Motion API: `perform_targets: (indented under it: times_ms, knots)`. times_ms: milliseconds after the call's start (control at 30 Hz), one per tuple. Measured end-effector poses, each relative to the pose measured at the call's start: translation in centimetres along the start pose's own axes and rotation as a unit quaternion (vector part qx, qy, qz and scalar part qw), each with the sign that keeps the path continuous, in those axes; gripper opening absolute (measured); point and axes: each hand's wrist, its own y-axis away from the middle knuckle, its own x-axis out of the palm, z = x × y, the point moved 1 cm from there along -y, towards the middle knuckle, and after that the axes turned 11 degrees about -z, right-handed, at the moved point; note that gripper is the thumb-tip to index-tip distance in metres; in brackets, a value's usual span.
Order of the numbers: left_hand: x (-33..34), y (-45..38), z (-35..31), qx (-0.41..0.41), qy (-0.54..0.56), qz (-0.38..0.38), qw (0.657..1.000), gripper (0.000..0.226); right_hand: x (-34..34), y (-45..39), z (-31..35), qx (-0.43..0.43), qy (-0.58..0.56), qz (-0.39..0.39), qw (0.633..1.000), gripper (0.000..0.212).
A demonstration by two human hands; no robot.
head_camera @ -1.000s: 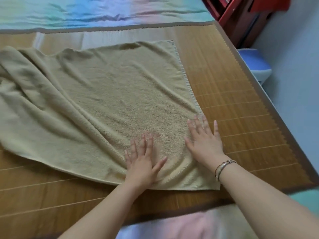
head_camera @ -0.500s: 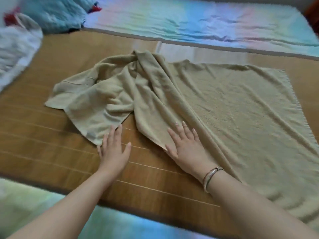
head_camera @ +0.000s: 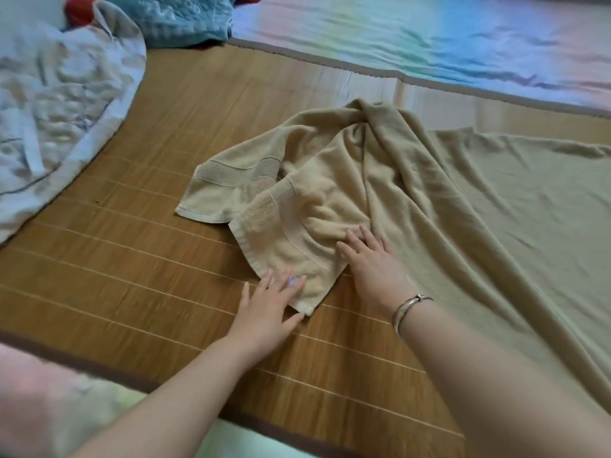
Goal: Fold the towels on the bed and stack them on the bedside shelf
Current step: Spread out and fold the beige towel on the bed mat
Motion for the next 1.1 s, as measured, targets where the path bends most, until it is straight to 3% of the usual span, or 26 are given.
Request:
perform_targets:
  times_ms: [167, 300, 400, 500, 700, 767, 867, 967, 1033, 1100]
  knots:
    - [-0.2, -1.7, 1.5, 0.009, -0.11, -0.001, 0.994, 0.071, 1.3, -2.4, 0.5, -0.05, 0.068, -0.109, 0.99, 0.018]
    - [-3.0, -3.0, 4.6, 0.001, -0.144, -0.02, 0.989, 0.05, 1.2, -3.9, 3.5, -0.066, 0.026, -0.156, 0.985, 0.009]
    - [-5.6, -3.8, 8.2, -0.033, -0.134, -0.033, 0.99, 0.036, 1.5, -5.1, 7.5, -0.035, -0.08, -0.082, 0.993, 0.009]
    - [-7.8, -4.2, 12.1, -0.059, -0.157, -0.003, 0.986, 0.041, 0.8, -6.7, 11.8, 0.062, -0.232, 0.013, 0.971, 0.016]
    - [-12.4, -7.0, 20.7, -0.046, -0.16, 0.002, 0.986, 0.053, 0.1, -13.2, 19.1, 0.124, -0.356, 0.081, 0.923, 0.022]
    - [-14.2, -8.1, 23.9, -0.045, -0.169, 0.002, 0.985, 0.058, 0.1, -15.0, 20.8, 0.146, -0.378, 0.056, 0.913, 0.02]
    - [-17.2, -9.6, 28.9, -0.074, -0.204, 0.006, 0.976, 0.06, 0.6, -16.7, 22.3, 0.162, -0.336, -0.017, 0.928, 0.017]
    - [-19.7, -10.2, 34.4, -0.121, -0.248, 0.016, 0.961, 0.055, 0.6, -17.5, 23.5, 0.167, -0.214, -0.06, 0.961, 0.022]
    - [-20.6, -10.0, 36.5, -0.147, -0.269, 0.01, 0.952, 0.049, 0.5, -17.1, 23.6, 0.183, -0.128, -0.041, 0.974, 0.03]
    - [-20.3, -9.7, 36.9, -0.148, -0.266, -0.025, 0.952, 0.048, 0.8, -16.1, 23.8, 0.202, -0.117, 0.021, 0.972, 0.053]
